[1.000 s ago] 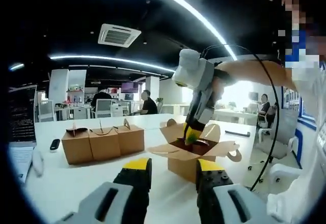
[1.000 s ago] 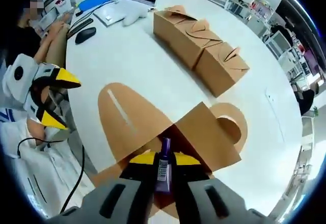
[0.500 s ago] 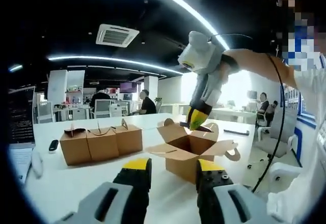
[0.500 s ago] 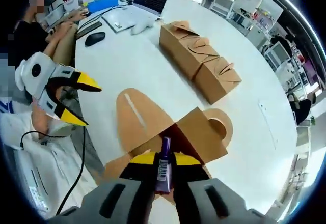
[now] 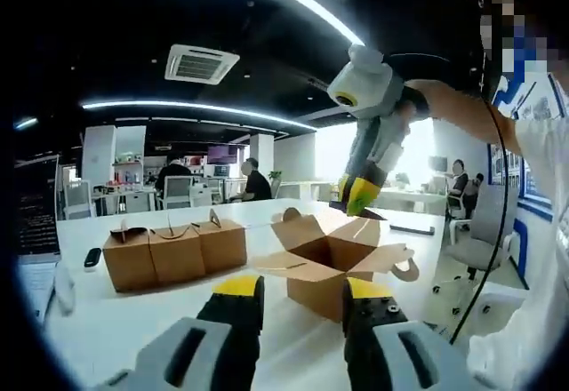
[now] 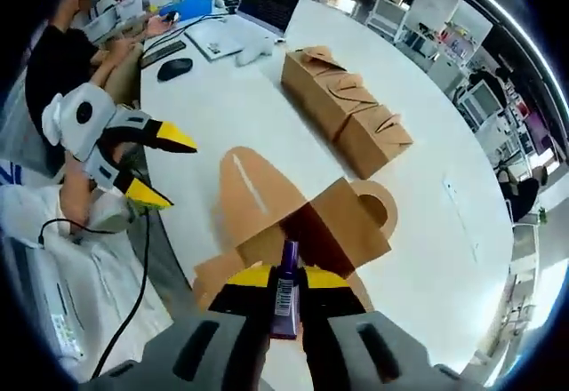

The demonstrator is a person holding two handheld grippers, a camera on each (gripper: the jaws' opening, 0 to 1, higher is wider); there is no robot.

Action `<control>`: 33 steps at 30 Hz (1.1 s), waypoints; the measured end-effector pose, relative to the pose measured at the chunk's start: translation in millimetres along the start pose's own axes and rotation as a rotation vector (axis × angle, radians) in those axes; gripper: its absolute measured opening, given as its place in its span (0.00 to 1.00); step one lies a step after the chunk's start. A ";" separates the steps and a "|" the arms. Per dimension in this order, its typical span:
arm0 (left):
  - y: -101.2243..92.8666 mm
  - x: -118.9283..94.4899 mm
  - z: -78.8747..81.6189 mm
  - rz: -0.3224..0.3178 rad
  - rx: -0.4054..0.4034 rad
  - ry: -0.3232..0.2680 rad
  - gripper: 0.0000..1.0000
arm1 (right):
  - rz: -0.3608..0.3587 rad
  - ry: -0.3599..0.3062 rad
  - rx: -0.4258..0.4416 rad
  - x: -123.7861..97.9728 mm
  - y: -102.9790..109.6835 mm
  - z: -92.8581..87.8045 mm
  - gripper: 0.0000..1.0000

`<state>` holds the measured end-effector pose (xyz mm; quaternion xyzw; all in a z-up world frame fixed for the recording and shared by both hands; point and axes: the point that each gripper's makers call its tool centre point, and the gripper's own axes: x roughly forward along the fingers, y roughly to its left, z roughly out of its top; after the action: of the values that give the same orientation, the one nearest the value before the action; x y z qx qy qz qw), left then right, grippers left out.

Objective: Pick up one paper box from the group, open the paper box, and remove the item inside

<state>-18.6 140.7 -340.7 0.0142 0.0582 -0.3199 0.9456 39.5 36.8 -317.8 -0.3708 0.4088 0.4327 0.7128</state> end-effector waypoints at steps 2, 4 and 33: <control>0.3 0.5 -0.2 0.001 -0.003 -0.001 0.37 | 0.001 -0.005 -0.006 -3.9 3.5 -1.3 0.12; -0.5 0.8 0.3 -0.002 -0.004 -0.004 0.37 | 0.002 -0.008 -0.014 -7.1 6.3 -3.0 0.12; -8.4 6.4 -9.8 -0.030 -0.015 0.035 0.37 | 0.054 0.001 -0.079 -21.4 45.4 -64.0 0.12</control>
<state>-19.6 130.8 -351.1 0.0120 0.0775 -0.3333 0.9396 -25.2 -10.5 -331.4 -0.3876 0.4019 0.4674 0.6854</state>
